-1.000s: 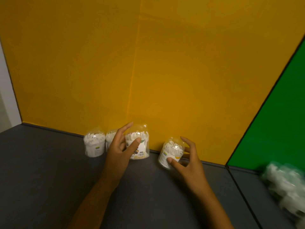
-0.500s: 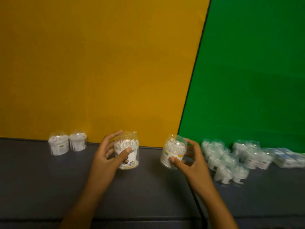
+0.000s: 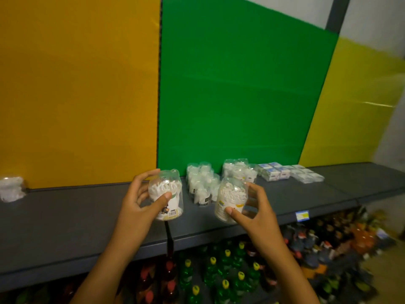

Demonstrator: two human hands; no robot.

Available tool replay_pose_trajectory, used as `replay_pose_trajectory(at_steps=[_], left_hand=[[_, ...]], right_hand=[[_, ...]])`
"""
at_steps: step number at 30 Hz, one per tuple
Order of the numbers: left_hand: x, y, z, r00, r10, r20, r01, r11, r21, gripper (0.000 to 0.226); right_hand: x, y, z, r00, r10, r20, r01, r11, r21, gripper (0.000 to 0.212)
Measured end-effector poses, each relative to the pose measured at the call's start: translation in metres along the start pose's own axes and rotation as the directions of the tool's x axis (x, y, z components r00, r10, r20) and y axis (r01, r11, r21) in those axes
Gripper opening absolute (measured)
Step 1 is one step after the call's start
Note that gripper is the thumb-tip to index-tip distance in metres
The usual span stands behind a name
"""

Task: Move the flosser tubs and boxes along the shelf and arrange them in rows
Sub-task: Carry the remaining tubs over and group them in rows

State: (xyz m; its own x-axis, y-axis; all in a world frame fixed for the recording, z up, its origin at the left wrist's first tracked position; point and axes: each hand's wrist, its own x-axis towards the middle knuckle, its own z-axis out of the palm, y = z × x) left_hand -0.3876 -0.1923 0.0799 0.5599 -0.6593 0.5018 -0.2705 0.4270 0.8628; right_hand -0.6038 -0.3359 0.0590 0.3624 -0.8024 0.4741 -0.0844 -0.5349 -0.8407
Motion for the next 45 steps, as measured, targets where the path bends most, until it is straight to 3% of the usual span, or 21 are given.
replay_pose_trajectory(at_steps=[8,19,33,45], left_hand=[[0.003,0.007,0.068,0.996,0.015,0.091,-0.012,0.999,-0.035,0.052],[0.038,-0.031,0.125,0.992,0.004,0.125,0.006,0.997,-0.079,0.049],[0.141,-0.107,0.206,0.993,0.005,0.115,0.005,0.997,-0.081,0.051],[0.19,-0.157,0.265,0.994,-0.005,0.105,0.005,1.0,-0.005,0.052]], right_hand=[[-0.007,0.007,-0.071,0.995,-0.018,-0.094,0.013,0.998,-0.06,0.061],[0.03,0.046,-0.11,0.994,0.0,-0.108,-0.012,0.993,-0.115,0.061],[0.161,0.124,-0.127,0.997,0.057,-0.058,-0.067,0.982,-0.178,0.066],[0.239,0.184,-0.139,0.999,0.041,-0.024,-0.043,0.992,-0.116,0.069]])
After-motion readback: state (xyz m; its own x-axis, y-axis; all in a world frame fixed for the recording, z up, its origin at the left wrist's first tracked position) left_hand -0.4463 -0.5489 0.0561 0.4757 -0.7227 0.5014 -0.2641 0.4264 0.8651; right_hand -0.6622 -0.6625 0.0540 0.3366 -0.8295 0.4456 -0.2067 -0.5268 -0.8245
